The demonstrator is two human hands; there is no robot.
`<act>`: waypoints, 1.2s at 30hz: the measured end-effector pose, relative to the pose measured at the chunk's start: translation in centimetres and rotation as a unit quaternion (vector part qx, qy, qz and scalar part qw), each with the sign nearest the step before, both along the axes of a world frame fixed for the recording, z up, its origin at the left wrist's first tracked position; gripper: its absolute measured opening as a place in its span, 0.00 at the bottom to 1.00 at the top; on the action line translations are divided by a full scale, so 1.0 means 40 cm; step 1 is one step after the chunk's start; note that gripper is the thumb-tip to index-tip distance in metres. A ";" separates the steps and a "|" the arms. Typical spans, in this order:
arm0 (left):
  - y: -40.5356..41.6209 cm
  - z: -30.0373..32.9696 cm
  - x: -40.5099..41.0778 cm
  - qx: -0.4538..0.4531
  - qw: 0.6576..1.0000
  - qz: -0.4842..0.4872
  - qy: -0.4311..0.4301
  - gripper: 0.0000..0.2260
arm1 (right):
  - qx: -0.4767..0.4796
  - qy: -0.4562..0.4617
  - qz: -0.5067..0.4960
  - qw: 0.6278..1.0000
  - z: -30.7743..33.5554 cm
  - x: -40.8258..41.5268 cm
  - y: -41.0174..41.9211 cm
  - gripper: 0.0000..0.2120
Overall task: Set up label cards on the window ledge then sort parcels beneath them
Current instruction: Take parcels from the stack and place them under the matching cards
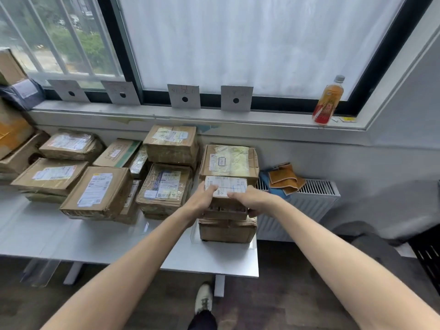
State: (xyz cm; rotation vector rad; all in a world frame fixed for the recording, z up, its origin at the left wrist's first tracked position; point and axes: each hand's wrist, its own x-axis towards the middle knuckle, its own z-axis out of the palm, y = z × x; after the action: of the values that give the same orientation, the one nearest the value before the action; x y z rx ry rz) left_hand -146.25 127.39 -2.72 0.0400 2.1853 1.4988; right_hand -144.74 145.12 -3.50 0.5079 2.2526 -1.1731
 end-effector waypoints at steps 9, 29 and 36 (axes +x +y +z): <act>-0.015 -0.079 -0.023 -0.029 0.996 0.023 -0.080 0.22 | -0.023 -0.018 -0.025 0.999 -0.097 -0.028 0.004 0.44; 0.018 0.063 -0.408 -0.045 0.998 -0.050 0.004 0.40 | -0.013 0.087 -0.161 0.983 0.103 -0.308 0.151 0.26; 0.089 0.072 -0.573 -0.021 0.998 -0.066 0.008 0.48 | -0.002 0.103 -0.222 0.970 0.091 -0.475 0.213 0.42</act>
State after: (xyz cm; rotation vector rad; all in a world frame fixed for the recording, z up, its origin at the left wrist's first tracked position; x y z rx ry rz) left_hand -169.16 130.93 0.16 0.1790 2.1809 1.3854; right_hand -163.74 153.63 0.16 0.9657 2.3807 -1.5077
